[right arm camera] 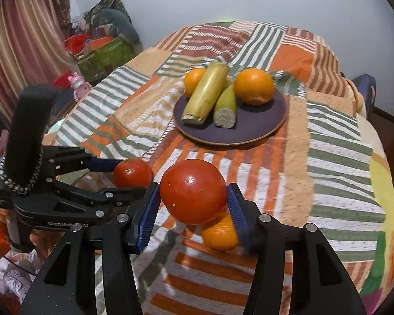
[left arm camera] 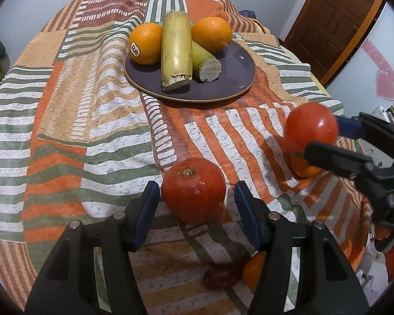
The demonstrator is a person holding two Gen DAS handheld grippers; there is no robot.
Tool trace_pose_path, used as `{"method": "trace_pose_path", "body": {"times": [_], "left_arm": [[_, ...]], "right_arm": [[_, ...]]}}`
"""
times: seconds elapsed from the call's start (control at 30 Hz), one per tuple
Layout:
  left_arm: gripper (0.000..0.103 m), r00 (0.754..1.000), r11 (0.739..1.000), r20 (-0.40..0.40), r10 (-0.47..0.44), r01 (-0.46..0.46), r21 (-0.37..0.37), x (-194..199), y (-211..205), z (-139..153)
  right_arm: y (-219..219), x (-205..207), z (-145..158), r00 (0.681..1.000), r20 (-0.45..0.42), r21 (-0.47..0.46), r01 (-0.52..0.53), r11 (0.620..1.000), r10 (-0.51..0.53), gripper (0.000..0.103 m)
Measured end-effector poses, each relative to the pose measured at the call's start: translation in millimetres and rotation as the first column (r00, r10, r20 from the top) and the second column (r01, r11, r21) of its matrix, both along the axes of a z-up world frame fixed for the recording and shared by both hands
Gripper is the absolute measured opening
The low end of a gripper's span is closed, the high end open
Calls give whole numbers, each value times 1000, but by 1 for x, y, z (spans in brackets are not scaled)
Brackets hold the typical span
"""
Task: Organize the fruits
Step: 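Grasp a red tomato with the left gripper while the right gripper grasps the other tomato, then lower the tomato onto the plate with the left gripper while the right gripper lowers its tomato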
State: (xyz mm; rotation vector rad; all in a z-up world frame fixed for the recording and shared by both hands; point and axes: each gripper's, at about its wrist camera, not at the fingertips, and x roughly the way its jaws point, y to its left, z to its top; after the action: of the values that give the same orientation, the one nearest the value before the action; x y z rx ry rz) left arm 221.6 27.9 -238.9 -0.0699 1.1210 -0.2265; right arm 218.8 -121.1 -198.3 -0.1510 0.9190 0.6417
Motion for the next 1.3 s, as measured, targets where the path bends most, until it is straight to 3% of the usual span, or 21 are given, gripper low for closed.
{"method": "trace_pose_path", "body": {"times": [0.1,0.37,0.83,1.3], "left_arm": [[46,1000,1000,-16,13,-13,-21,3,3,-3],[46,1000,999,4,31,-31,-44,6,9,12],[46,993,997,117,-3,11,-71,44,-10,59],[46,995,998,96,-43,47,-42,92,-36,41]], "right_arm": [[-5,3,2,1000,7,1,11,1000,-11,49],[-14,13,8,999,25,16,38,999,-39,49],[-29,45,22,995,75,41,69,997,-72,49],[-32,88,18,992,92,54,77,996,-82,49]]}}
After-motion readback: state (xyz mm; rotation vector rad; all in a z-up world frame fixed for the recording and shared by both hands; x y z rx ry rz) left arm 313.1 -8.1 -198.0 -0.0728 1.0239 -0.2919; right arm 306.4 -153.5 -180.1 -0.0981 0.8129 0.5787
